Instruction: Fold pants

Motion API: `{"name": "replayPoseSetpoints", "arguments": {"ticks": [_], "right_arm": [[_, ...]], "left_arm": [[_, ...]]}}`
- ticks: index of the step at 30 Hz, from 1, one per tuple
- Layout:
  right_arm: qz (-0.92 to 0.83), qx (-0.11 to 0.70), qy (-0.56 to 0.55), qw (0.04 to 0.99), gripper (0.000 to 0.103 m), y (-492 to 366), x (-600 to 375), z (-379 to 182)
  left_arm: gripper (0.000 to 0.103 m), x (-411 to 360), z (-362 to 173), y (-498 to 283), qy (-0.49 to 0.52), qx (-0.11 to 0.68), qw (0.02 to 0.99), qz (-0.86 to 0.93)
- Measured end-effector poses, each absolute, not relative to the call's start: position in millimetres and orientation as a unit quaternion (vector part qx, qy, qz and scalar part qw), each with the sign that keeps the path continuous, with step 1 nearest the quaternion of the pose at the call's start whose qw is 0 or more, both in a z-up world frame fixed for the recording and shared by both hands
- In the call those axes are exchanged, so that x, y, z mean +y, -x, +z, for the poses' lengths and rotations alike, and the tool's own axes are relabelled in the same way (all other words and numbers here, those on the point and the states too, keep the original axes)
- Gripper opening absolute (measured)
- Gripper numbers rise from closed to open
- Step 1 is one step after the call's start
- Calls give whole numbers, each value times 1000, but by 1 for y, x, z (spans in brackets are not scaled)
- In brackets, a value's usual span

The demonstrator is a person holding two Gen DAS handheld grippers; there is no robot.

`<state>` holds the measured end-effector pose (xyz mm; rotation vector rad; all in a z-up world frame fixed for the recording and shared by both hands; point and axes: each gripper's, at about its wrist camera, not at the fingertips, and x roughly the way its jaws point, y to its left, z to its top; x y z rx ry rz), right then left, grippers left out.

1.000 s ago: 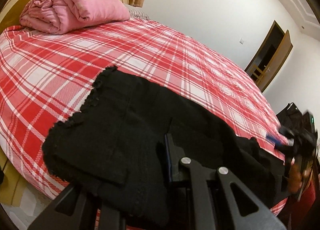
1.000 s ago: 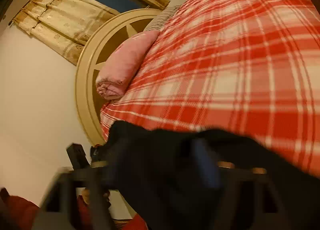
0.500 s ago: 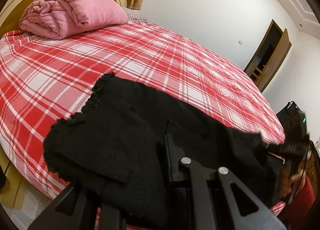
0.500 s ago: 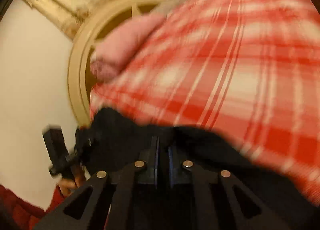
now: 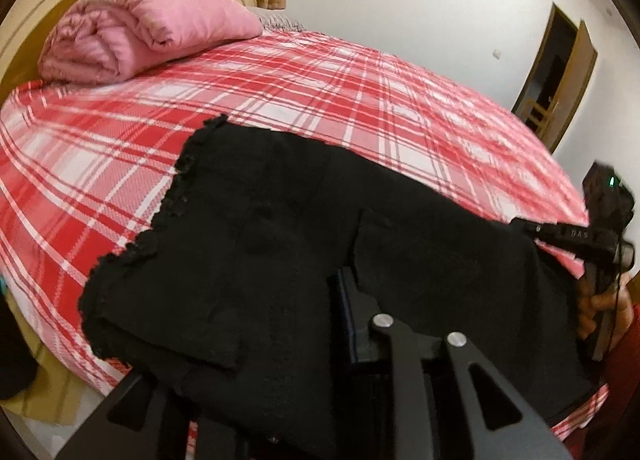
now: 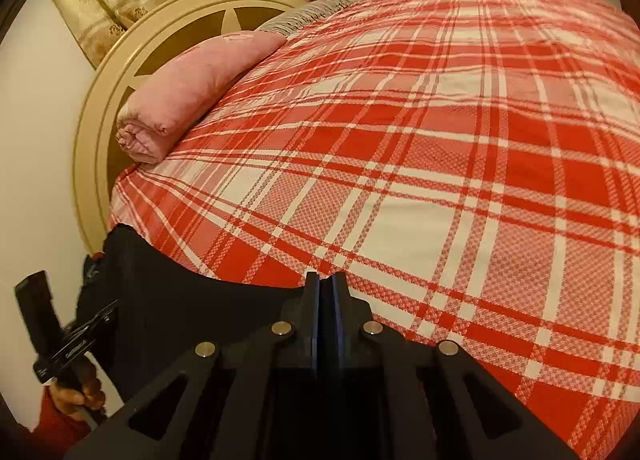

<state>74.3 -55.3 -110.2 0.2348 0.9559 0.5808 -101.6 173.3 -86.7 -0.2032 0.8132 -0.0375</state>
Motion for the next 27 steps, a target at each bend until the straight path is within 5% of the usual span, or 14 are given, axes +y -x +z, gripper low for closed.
{"name": "replayPoseSetpoints", "arguments": {"ticks": [2,5,14,19,25,26,27], "right_arm": [[266,445,-97,850,6,-71,-53,-108],[256,441,-99,854,6,-74,-59,-109],[215,346,-154,900,8,-29,-102,-41],[236,381,-82,890,8,36,-75,-39],[53,374,-116,919,9,90,-180,-40],[15,373,-128,919,11,94,-208,-40],[-27,375,-144,915,25,97,-239,-40]], "left_arm": [[60,169,-83,108,38,405,913,0],[79,185,-76,128,-20,393,919,33],[81,282,-28,161,43,325,931,162],[81,221,-30,139,10,314,946,75],[81,129,-34,105,13,323,944,-64],[81,111,-38,98,7,331,940,-80],[81,101,-40,95,2,335,938,-89]]}}
